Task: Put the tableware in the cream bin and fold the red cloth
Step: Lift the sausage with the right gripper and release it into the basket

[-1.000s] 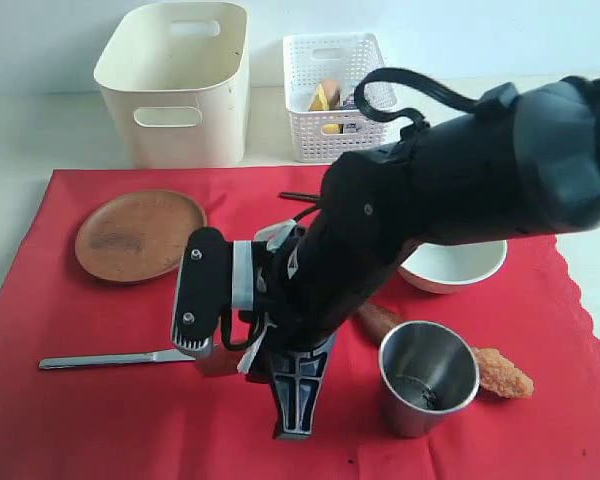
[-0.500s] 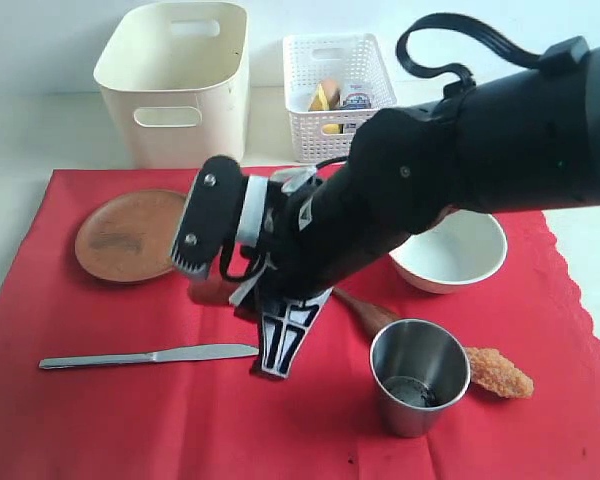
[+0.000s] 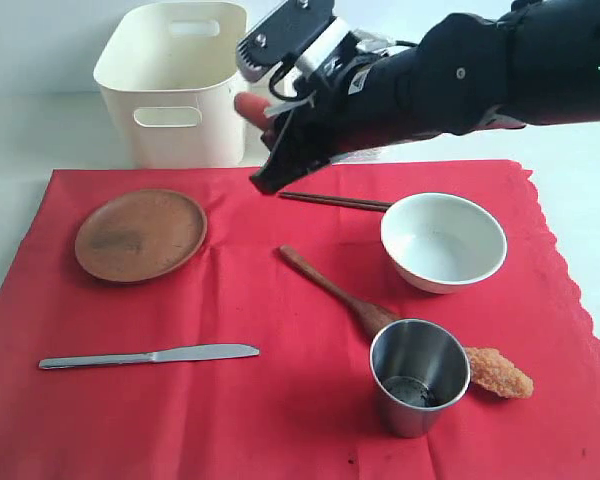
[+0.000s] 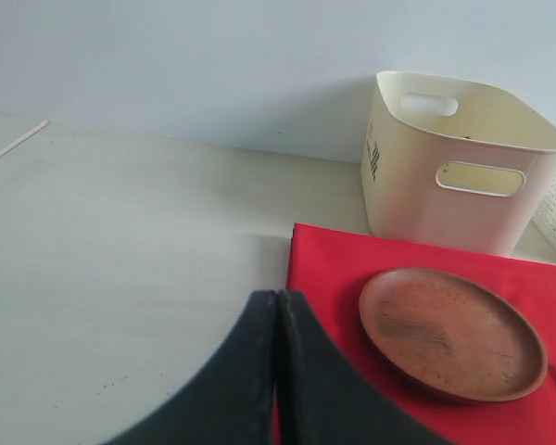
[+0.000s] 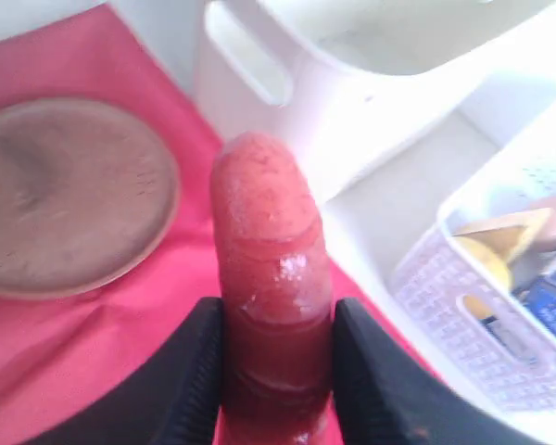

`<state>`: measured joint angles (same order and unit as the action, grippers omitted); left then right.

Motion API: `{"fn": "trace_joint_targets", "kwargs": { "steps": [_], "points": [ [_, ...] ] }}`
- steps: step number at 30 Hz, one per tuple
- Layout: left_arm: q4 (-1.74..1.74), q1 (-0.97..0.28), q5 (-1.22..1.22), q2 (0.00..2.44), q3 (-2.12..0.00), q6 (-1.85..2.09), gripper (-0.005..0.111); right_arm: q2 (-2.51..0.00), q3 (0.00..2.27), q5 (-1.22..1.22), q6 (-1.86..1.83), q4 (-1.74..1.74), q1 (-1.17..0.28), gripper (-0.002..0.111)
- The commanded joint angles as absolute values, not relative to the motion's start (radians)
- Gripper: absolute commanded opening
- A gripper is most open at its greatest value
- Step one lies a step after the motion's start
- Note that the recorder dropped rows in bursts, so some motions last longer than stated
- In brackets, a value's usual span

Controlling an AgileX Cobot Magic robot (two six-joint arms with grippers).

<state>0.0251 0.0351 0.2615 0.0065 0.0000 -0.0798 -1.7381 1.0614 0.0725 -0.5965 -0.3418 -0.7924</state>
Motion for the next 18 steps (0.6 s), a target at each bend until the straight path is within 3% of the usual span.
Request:
{"fn": "trace_joint_targets", "kwargs": {
  "steps": [1, 9, 18],
  "points": [
    [0.028, 0.037, 0.258, 0.000, 0.000, -0.083, 0.001, -1.781, 1.067, -0.080, -0.572, -0.355, -0.736, 0.000],
    [0.028, 0.037, 0.258, 0.000, 0.000, -0.083, 0.001, -1.873, 1.180, -0.066, -0.572, -0.485, -0.631, 0.000],
    [0.028, 0.037, 0.258, 0.000, 0.000, -0.083, 0.001, -2.018, 1.375, -0.056, -0.574, -0.550, -0.609, 0.000]
  ]
}}
